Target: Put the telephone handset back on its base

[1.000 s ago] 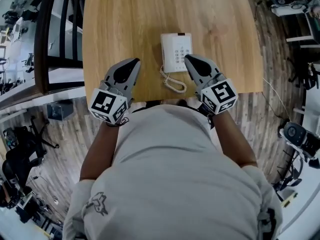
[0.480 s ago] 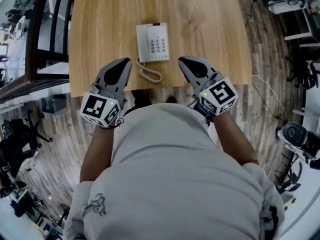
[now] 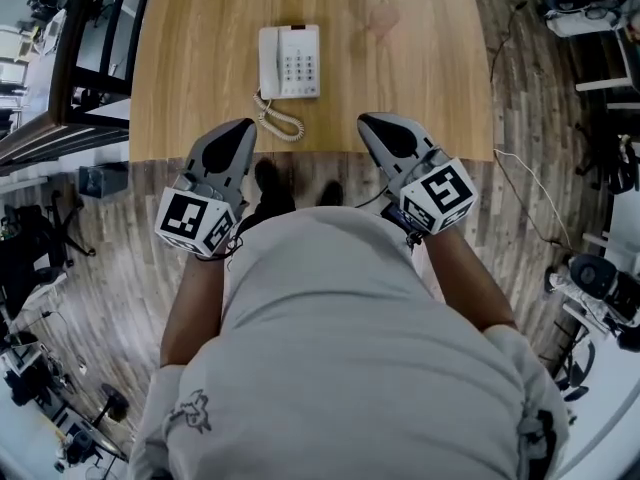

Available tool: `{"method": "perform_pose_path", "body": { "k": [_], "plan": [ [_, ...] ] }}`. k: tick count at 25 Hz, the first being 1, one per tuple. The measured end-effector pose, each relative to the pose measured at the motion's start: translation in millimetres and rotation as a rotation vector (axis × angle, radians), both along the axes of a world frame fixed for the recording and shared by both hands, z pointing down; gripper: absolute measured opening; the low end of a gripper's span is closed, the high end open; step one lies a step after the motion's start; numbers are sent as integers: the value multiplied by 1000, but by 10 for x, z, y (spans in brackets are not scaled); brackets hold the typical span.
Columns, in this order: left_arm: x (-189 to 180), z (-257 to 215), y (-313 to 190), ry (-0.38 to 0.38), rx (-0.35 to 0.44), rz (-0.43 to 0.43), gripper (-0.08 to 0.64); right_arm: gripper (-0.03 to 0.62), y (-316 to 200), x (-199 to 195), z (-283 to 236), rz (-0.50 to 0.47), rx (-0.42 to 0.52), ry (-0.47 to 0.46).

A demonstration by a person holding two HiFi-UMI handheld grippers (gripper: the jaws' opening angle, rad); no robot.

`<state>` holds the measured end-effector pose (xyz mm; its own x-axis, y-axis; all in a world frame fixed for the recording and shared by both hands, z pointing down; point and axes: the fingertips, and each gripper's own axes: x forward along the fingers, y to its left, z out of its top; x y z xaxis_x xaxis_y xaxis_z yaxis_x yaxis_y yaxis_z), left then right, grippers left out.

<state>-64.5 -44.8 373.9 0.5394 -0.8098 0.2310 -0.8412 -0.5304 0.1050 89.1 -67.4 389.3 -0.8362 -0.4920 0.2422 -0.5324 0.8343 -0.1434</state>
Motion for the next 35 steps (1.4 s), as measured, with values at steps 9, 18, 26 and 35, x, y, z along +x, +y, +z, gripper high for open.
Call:
{"method": "perform_pose_path", "body": {
  "k": [9,18,26,35],
  "plan": [
    [66,-126,183,2,19,37,6,5,283,-60,-76,-12,16,-9],
    [-299,-140,612,14,29,99,6,5,706,-446,-114,29,23,18],
    [-800,-138,1100,29,30,126,6,5,1144,-837,-183,93,32,33],
    [-1177,-127,1561,38,32,182,6,5,1674,-1205,-215,141,43,38]
  ]
}}
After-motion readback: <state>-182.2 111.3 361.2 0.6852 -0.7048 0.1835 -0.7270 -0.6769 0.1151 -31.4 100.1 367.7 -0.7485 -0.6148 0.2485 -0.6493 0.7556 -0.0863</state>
